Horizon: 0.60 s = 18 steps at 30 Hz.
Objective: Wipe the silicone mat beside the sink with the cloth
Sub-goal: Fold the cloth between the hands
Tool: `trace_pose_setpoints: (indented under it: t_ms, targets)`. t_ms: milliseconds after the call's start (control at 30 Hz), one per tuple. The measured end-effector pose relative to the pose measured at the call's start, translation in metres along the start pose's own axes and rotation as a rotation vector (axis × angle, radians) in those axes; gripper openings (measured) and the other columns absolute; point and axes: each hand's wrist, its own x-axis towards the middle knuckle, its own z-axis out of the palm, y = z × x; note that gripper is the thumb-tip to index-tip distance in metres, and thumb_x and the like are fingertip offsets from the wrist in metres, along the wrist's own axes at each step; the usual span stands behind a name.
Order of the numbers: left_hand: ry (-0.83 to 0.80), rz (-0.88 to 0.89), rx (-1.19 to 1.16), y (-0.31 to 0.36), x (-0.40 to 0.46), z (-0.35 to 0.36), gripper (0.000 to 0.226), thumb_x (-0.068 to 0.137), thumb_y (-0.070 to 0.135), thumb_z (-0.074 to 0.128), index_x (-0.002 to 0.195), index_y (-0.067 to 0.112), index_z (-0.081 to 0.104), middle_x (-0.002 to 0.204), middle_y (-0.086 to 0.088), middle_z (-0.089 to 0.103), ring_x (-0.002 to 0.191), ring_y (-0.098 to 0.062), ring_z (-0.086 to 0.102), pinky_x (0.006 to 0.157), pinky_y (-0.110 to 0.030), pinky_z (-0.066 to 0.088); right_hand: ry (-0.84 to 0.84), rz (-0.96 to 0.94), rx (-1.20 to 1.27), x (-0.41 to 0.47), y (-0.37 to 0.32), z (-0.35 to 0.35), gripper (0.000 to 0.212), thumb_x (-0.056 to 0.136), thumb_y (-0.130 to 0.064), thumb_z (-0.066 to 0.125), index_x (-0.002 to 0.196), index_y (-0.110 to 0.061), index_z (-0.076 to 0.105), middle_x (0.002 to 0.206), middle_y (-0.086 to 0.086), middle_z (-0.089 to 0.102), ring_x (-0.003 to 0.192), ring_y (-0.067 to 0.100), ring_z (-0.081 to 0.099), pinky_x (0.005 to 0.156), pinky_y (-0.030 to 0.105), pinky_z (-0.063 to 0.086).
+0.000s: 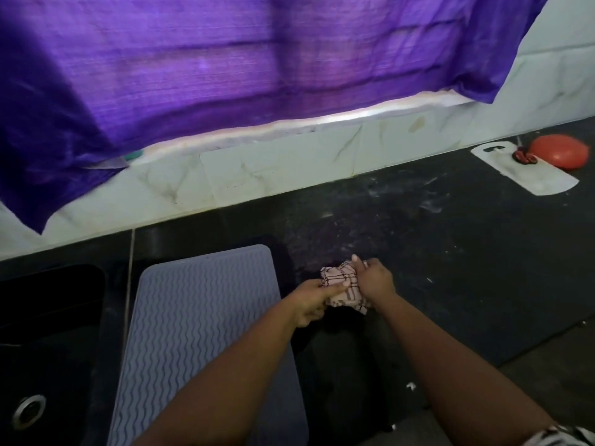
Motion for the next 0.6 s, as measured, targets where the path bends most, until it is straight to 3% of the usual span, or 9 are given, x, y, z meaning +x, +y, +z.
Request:
trace_pose_setpoints:
  t_ms: [100,167,267,333,400,467,533,600]
  targets:
    - [0.224,0.03,0.335,0.0,0.011,-0.001,0.045,0.091,0.055,0.054,0.072,0.017,0.066,0.067,0.002,0.059,0.061,-0.012,0.051,0.066,-0.03,0.046,-0.067,-0.011,-0.116,0.024,-0.008,0.001,0.063,0.094,-0.056,0.039,0.126,-0.002,0.046,0.128,0.023,0.056,0.116,0.039,0.054,0.093,0.039,0.044]
    - [0.307,0.055,0.525,0.001,0.014,-0.006,0.053,0.097,0.049,0.048,0.061,0.014,0.064,0.062,0.0,0.06,0.06,-0.014,0.055,0.078,-0.032,0.05,-0.226,-0.045,-0.167,0.036,-0.01,0.002,0.058,0.097,-0.049,0.039,0.136,-0.006,0.035,0.139,0.022,0.047,0.124,0.037,0.049,0.098,0.041,0.041]
    - [0.437,0.142,0.706,0.007,0.019,-0.007,0.044,0.094,0.049,0.052,0.082,0.011,0.07,0.078,-0.003,0.067,0.075,-0.018,0.064,0.077,-0.032,0.052,-0.393,-0.105,-0.28,0.051,-0.006,-0.004,0.056,0.1,-0.033,0.042,0.147,-0.01,0.023,0.149,0.019,0.037,0.133,0.034,0.041,0.106,0.04,0.035]
    - [0.54,0.311,0.653,0.011,0.024,-0.004,0.043,0.086,0.051,0.064,0.11,0.015,0.062,0.109,-0.004,0.061,0.102,-0.018,0.057,0.086,-0.034,0.05,-0.375,-0.147,-0.288,0.055,-0.003,-0.008,0.049,0.101,-0.03,0.04,0.144,-0.008,0.03,0.146,0.018,0.042,0.131,0.034,0.043,0.105,0.039,0.036]
    - [0.439,0.335,0.559,0.014,0.03,-0.002,0.083,0.076,0.05,0.075,0.142,0.019,0.037,0.139,-0.003,0.04,0.127,-0.018,0.038,0.105,-0.036,0.039,-0.407,-0.156,-0.11,0.052,0.002,-0.011,0.043,0.101,-0.029,0.041,0.139,-0.01,0.039,0.14,0.016,0.049,0.125,0.032,0.05,0.105,0.039,0.04]
    - [0.296,0.26,0.446,0.013,0.035,-0.005,0.108,0.066,0.047,0.084,0.151,0.024,0.022,0.147,-0.002,0.034,0.132,-0.017,0.036,0.11,-0.037,0.037,-0.479,-0.119,0.145,0.047,0.008,-0.01,0.035,0.1,-0.027,0.042,0.134,-0.017,0.045,0.132,0.015,0.056,0.116,0.028,0.057,0.103,0.047,0.046]
    - [0.216,0.239,0.434,0.011,0.039,-0.012,0.097,0.062,0.038,0.089,0.143,0.022,0.038,0.138,-0.002,0.049,0.125,-0.017,0.048,0.106,-0.038,0.044,-0.46,-0.173,0.125,0.044,0.012,-0.007,0.029,0.1,-0.029,0.042,0.127,-0.022,0.048,0.124,0.011,0.061,0.109,0.026,0.06,0.097,0.045,0.049]
    - [0.184,0.188,0.361,0.013,0.037,-0.018,0.062,0.064,0.026,0.09,0.117,0.015,0.06,0.115,-0.001,0.065,0.108,-0.016,0.061,0.094,-0.034,0.053,-0.327,-0.254,-0.057,0.041,0.012,-0.006,0.029,0.1,-0.031,0.041,0.125,-0.018,0.048,0.118,0.009,0.061,0.106,0.027,0.058,0.09,0.035,0.046]
